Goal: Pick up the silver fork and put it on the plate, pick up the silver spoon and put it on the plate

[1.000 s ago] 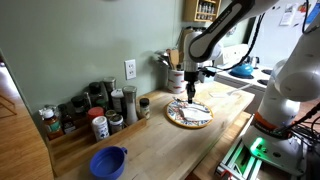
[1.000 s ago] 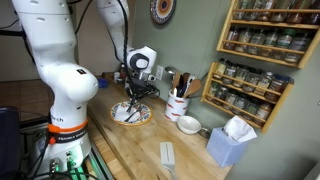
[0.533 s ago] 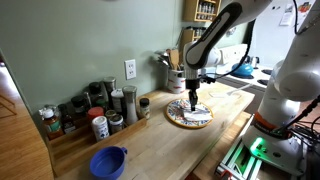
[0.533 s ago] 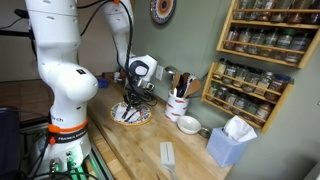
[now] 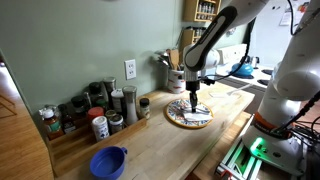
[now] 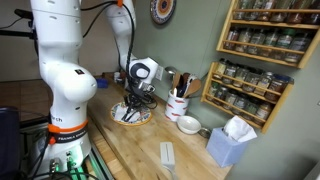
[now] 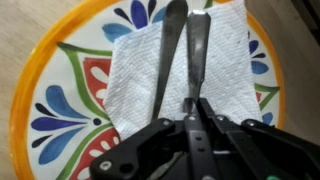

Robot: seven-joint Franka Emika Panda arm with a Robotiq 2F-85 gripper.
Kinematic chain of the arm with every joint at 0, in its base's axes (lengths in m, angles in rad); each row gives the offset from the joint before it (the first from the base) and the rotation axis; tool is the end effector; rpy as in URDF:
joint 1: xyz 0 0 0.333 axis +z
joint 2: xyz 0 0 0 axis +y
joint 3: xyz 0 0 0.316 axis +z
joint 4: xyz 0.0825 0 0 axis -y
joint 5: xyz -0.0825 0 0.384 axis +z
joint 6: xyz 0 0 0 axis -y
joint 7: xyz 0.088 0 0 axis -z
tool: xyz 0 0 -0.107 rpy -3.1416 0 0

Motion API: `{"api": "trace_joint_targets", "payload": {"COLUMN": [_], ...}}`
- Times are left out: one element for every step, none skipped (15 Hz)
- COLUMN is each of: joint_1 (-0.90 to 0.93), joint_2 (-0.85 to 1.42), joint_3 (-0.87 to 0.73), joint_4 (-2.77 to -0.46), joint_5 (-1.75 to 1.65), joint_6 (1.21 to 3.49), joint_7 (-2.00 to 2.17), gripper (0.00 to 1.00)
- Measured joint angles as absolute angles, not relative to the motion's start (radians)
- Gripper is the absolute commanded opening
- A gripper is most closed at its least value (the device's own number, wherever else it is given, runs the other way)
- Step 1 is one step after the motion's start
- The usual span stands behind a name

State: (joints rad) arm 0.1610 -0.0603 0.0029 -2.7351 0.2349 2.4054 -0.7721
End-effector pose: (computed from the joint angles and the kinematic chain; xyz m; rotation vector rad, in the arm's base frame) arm 0.3611 0.0613 0.2211 -2.7202 -1.0555 0.3169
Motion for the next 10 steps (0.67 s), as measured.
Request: {"api": "trace_joint_targets", "payload": {"joint_1": [0.158,0.156,0.154,0.152,0.151,0.149,0.148,0.146,0.144,0.143], "joint_2": [-0.057,-0.054,-0.049,-0.045,-0.039,-0.033,-0.026,-0.020,-0.016,-0.012], "joint_3": [0.006,0.009,0.013,0.017,0.022,0.026,0.031,0.034,0.038,0.040], "joint_4": [-2.731,-2.725,-2.720,-2.716,-2.711,-2.706,-2.701,-2.695,-2.692,-2.689], "joint_5": [0.234,0.234,0.231,0.228,0.223,0.217,0.202,0.185,0.168,0.156], "joint_6": [2.407,2.407,2.407,2.407,2.407,2.407,2.407,2.407,2.407,2.407], "joint_7": [-0.752,-0.733,-0.714,-0.691,-0.666,-0.641,-0.607,-0.573,-0.544,-0.521], "gripper": [0.02,0.02,0.02,0.02,0.02,0.02,0.02,0.32,0.34,0.40]}}
